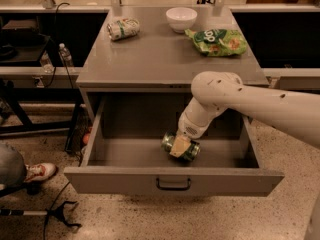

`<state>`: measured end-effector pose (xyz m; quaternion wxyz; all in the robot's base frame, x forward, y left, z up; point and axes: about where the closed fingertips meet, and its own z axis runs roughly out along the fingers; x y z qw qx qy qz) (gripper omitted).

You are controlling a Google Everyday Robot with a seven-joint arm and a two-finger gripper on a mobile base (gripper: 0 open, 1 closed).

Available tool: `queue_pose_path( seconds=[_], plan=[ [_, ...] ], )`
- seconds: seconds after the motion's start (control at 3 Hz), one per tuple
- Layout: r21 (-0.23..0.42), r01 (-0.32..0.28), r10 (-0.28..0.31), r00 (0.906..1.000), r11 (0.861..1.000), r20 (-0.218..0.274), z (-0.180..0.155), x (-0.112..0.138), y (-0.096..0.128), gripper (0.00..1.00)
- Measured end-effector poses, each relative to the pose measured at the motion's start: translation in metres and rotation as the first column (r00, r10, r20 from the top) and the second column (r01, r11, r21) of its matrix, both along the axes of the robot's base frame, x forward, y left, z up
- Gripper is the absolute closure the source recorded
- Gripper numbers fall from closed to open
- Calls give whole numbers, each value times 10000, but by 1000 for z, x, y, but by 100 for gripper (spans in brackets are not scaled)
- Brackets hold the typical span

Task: Place green can into top drawer

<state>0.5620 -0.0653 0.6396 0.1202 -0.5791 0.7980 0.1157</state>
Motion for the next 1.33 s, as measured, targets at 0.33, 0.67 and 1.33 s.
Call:
queue_pose_path(
  seconds=[0.33, 0.67, 1.33],
  plan=[
    [97, 16, -17, 9999, 10000, 132, 8, -2, -2, 7],
    [478, 116, -140, 9987, 9988, 496, 27, 0, -10, 0],
    [1529, 416, -613, 9901, 9874, 1266, 79, 13, -34, 0]
  ],
)
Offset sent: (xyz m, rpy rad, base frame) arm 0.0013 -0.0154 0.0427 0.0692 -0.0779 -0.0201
